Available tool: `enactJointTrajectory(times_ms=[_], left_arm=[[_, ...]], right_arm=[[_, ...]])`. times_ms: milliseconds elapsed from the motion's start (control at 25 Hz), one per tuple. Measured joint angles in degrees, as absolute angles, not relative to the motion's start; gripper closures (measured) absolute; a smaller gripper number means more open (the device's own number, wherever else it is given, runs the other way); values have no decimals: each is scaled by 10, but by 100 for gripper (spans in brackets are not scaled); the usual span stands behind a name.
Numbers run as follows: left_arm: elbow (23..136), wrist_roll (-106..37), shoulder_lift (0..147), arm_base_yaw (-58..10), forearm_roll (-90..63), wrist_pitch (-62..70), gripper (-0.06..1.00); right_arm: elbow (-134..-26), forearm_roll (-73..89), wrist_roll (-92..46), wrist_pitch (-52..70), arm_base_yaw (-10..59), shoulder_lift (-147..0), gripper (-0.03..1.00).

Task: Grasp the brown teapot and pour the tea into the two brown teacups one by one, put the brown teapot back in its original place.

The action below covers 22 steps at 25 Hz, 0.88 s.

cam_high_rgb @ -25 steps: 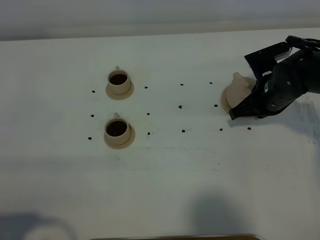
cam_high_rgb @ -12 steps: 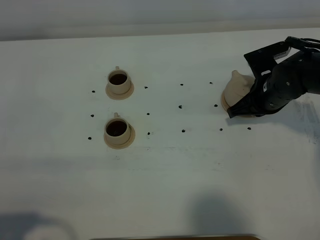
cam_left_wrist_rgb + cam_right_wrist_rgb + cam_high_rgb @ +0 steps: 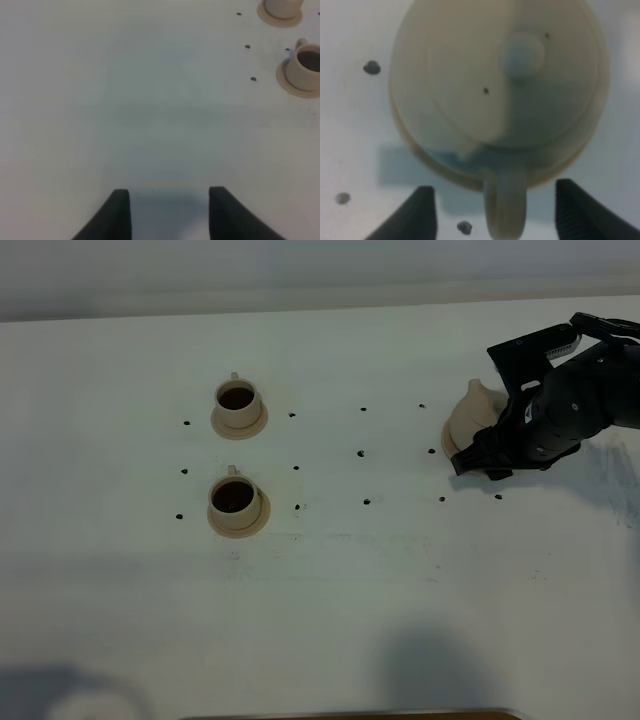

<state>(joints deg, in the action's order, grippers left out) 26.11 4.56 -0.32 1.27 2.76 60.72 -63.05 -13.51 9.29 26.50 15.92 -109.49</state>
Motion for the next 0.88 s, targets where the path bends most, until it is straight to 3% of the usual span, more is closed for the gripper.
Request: enactJointTrajectory(times_ms=[640,880], left_arm=[[261,46,-3,13,28,607,51],[261,46,-3,13,28,607,51]], right_arm=[[-644,-133,93,328,123,-966,47],[-577,-119,93,311,88,-885,47]])
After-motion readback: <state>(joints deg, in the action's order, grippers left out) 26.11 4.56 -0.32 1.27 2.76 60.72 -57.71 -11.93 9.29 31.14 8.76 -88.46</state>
